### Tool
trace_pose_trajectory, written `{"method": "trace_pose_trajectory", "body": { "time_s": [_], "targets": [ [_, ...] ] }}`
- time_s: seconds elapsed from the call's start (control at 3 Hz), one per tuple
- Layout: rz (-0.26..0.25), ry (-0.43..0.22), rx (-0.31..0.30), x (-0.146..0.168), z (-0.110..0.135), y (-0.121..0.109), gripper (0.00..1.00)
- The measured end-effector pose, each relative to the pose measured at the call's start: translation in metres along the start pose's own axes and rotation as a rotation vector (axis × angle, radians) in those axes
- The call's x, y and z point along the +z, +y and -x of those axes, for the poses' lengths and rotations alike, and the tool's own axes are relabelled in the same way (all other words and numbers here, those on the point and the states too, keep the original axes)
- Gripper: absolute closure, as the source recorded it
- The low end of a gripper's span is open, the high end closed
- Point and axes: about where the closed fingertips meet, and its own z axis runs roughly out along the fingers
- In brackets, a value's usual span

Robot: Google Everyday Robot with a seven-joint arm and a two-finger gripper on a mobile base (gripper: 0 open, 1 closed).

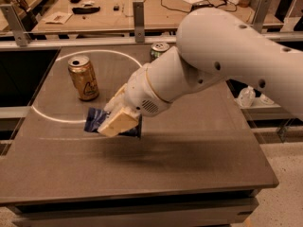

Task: Pick rxbar blueberry

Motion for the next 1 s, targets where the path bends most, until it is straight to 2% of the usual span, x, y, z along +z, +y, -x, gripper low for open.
{"method": "trace_pose_trajectory", "body": {
  "time_s": [0.33, 0.67, 1.0],
  "targets": [
    [-0.049, -0.062, 0.015, -0.012, 0.0068, -0.0044, 1.0],
    [-0.077, -0.154, 0.043, -0.021, 0.0111, -0.0064, 1.0],
    [-0.077, -0.154, 0.042, -0.021, 0.0112, -0.0063, 1.0]
  ]
}}
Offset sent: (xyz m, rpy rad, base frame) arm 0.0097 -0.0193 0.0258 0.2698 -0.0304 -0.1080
